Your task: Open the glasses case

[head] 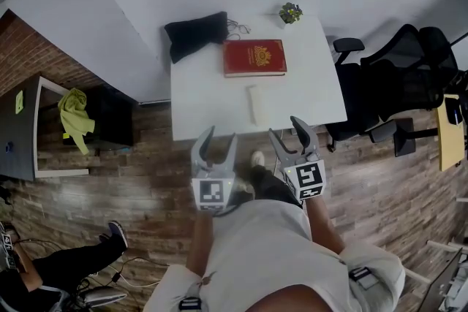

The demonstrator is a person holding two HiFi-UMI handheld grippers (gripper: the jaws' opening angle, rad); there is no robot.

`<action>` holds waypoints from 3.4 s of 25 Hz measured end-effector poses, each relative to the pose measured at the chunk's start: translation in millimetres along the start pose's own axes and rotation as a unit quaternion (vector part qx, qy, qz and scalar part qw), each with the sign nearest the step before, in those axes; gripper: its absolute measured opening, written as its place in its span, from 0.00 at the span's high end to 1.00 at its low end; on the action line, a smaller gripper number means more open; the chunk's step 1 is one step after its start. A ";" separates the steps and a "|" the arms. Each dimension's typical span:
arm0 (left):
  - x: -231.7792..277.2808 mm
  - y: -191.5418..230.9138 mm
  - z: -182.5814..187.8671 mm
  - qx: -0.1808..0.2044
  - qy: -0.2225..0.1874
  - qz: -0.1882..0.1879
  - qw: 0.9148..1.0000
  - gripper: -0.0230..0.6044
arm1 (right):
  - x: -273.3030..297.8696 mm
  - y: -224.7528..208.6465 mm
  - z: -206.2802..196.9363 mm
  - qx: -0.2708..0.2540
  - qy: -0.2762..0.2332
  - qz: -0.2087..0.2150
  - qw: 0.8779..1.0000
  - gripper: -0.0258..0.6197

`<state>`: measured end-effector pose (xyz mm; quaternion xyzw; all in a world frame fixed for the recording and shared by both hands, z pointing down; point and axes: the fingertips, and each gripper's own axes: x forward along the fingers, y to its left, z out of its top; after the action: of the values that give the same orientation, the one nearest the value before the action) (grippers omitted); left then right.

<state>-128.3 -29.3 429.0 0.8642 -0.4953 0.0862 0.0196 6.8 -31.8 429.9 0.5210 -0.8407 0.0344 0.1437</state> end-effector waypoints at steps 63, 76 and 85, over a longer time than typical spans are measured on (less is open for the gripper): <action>251.9 23.9 -68.4 0.067 0.108 -0.169 0.977 0.63 | 143.2 -118.8 -91.1 0.086 0.149 -0.051 0.984 0.56; 261.6 20.6 -98.0 0.073 0.139 -0.226 0.962 0.63 | 153.2 -99.7 -129.7 0.098 0.195 -0.053 0.974 0.56; 263.5 19.2 -121.6 0.076 0.158 -0.256 0.951 0.63 | 157.3 -85.1 -148.9 0.106 0.217 -0.060 0.968 0.56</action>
<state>-30.3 -249.2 592.1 0.9362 -0.2401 0.2509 0.0531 47.4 -175.8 608.1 0.5630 -0.7479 0.2267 0.2691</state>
